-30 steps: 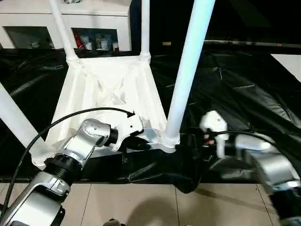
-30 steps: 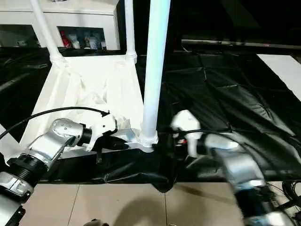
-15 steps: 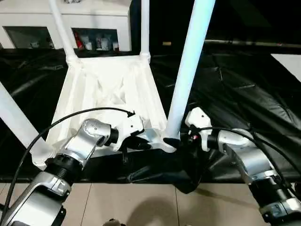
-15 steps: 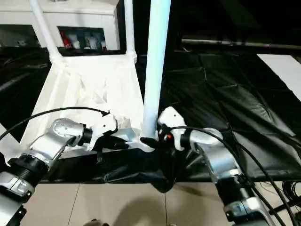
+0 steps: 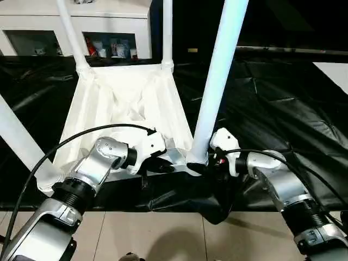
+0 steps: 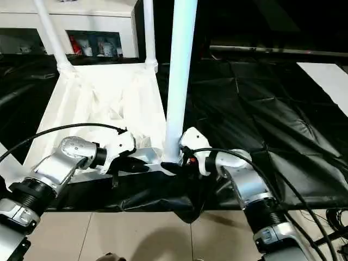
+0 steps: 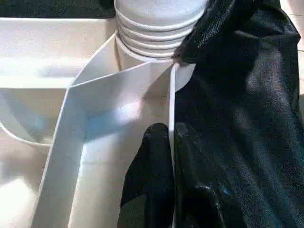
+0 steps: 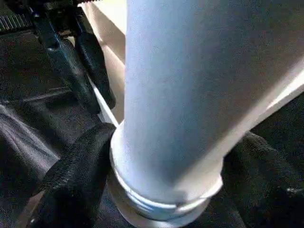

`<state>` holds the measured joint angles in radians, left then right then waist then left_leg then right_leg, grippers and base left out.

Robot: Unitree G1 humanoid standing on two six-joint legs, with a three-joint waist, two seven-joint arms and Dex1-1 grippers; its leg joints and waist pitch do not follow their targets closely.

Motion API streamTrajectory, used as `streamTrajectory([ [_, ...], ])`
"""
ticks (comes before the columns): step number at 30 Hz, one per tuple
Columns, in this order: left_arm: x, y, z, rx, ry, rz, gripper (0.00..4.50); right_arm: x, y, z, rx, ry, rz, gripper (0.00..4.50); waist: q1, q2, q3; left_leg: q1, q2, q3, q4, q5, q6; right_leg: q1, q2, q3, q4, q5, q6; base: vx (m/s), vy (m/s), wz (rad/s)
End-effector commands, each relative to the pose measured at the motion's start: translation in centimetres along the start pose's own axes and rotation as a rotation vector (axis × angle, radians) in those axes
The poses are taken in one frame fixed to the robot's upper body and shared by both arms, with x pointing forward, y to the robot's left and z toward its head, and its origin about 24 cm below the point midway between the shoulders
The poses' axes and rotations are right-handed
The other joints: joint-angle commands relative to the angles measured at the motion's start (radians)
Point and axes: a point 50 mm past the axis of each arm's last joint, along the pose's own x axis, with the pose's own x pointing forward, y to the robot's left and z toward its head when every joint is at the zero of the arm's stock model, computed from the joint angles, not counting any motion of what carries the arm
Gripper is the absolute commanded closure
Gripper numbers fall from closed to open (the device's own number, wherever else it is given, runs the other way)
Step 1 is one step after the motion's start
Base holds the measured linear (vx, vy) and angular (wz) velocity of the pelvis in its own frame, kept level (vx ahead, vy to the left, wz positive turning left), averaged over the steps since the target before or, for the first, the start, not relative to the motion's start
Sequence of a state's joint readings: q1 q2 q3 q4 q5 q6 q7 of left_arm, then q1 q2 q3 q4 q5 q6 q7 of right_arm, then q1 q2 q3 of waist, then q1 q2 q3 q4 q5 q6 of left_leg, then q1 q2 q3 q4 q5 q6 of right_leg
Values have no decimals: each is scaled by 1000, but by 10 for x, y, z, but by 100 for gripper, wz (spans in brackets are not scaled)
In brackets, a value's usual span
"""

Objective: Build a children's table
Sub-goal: Rotate leg to tighten

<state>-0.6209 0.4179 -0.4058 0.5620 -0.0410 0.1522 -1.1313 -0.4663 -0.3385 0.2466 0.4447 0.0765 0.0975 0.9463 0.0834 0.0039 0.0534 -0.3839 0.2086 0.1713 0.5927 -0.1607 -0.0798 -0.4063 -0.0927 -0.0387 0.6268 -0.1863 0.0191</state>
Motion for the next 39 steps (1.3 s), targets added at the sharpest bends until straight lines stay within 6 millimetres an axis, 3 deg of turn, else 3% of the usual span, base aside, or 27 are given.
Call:
streamTrajectory([
  [1, -3, 2, -5, -27, 12, 28, 449, 0, -3, 6, -16, -19, 3, 91, -3, -6, -60, 17, 11, 2, -81, -354, -12, 34, -34, 27, -93, -338, -187, 0, 0, 0],
  [4, -3, 2, -6, -27, 13, 28, 450, 0, -2, 7, -7, -36, 19, 109, -3, -5, -59, 18, 11, 1, -82, -360, -14, 33, -34, 27, -94, -350, -185, 0, 0, 0],
  [5, -3, 2, -6, -28, 14, 27, 450, 0, -1, 7, -3, -41, 27, 137, -3, -8, -60, 18, 11, 1, -82, -361, -13, 33, -35, 27, -95, -356, -182, 0, 0, 0],
  [11, -3, 1, -7, -32, 15, 23, 450, 0, -1, 3, 17, -48, 35, 168, -1, -9, -60, 17, 12, 2, -82, -349, -9, 33, -36, 27, -94, -347, -185, 0, 0, 0],
  [23, -3, 1, -8, -56, -1, 44, 450, 4, -1, -3, 71, -57, -5, 174, -3, -9, -58, 15, 11, 1, -84, -359, -12, 31, -37, 27, -99, -392, -172, 0, 0, 0],
  [25, 5, 9, -4, -107, -33, 149, 450, 10, -9, -12, 169, -61, -181, 174, -7, -8, -56, 18, 11, 1, -84, -372, -19, 26, -37, 26, -101, -412, -171, 0, 0, 0],
  [26, 12, 15, 1, -145, -50, 226, 450, 14, -14, -18, 249, -56, -316, 174, -11, -16, -54, 17, 9, 0, -85, -379, -26, 27, -38, 24, -103, -444, -167, 0, 0, 0],
  [28, 25, 24, 12, -224, -71, 352, 450, 20, -20, -29, 368, -21, -522, 175, -23, -13, -50, 21, 4, -1, -83, -407, -47, 16, -39, 23, -110, -527, -147, 0, 0, 0],
  [29, 29, 26, 16, -247, -74, 387, 450, 22, -21, -32, 395, -4, -572, 175, -26, -16, -55, 21, 1, -7, -83, -403, -56, 23, -41, 18, -112, -557, -128, 0, 0, 0],
  [30, 35, 29, 21, -271, -80, 429, 450, 25, -24, -32, 394, 27, -638, 175, -30, -14, -55, 15, 1, -8, -86, -385, -50, 26, -40, 17, -114, -541, -120, 0, 0, 0],
  [33, 49, 33, 34, -303, -77, 514, 450, 34, -29, -27, 436, 50, -777, 175, -27, -12, -61, 18, 0, -2, -86, -365, -28, 27, -36, 17, -118, -448, -133, 0, 0, 0],
  [36, 65, 29, 40, -287, -51, 536, 450, 52, -26, -13, 417, 41, -767, 175, -26, -13, -64, 14, -1, 2, -85, -337, -14, 29, -33, 20, -112, -367, -153, 0, 0, 0],
  [39, 68, 27, 40, -274, -31, 531, 450, 61, -23, -5, 406, 18, -718, 175, -20, -12, -66, 12, 2, 5, -82, -288, 6, 38, -34, 21, -103, -262, -177, 0, 0, 0],
])
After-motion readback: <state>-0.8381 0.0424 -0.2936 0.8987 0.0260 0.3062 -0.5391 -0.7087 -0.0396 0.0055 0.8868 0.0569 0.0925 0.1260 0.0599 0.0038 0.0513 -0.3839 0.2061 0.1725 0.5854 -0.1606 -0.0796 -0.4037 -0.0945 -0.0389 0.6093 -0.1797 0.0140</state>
